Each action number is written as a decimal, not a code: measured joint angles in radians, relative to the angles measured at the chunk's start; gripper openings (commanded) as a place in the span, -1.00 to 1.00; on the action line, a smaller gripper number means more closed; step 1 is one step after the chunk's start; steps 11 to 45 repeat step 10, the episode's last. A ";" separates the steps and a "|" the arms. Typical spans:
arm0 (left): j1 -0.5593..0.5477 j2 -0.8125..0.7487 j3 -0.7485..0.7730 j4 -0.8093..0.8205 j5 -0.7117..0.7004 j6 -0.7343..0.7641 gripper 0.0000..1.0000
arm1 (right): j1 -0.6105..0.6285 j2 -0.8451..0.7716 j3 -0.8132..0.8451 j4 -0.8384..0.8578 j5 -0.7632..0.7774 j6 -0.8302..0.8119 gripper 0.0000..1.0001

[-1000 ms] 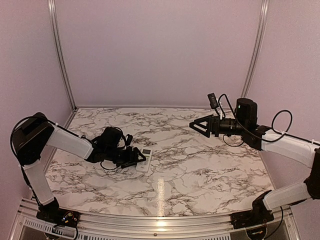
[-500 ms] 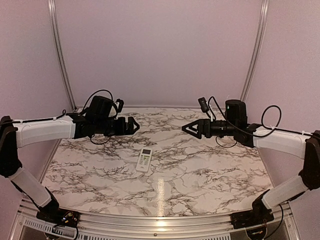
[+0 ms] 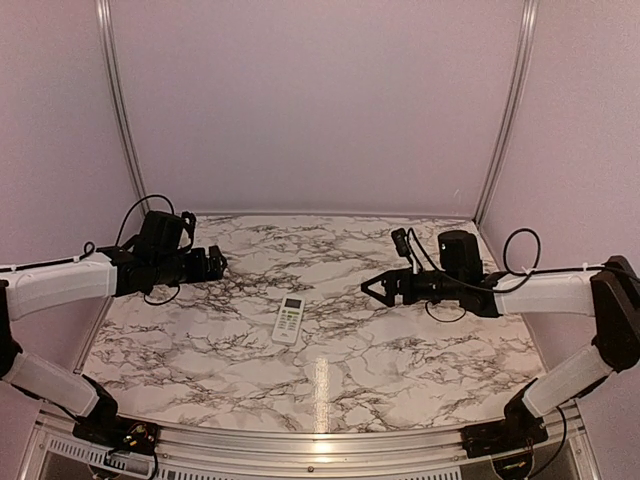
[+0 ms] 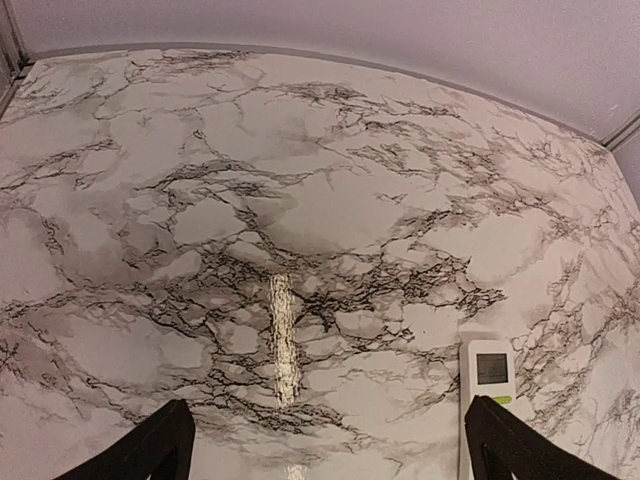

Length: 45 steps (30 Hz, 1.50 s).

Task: Load the batteries into the remote control
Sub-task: Reset both arms

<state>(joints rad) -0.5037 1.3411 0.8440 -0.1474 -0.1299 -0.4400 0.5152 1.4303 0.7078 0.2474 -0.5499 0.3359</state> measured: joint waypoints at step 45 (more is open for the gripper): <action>0.037 -0.004 -0.063 0.028 -0.028 0.002 0.98 | 0.003 -0.034 -0.087 0.025 0.154 0.026 0.97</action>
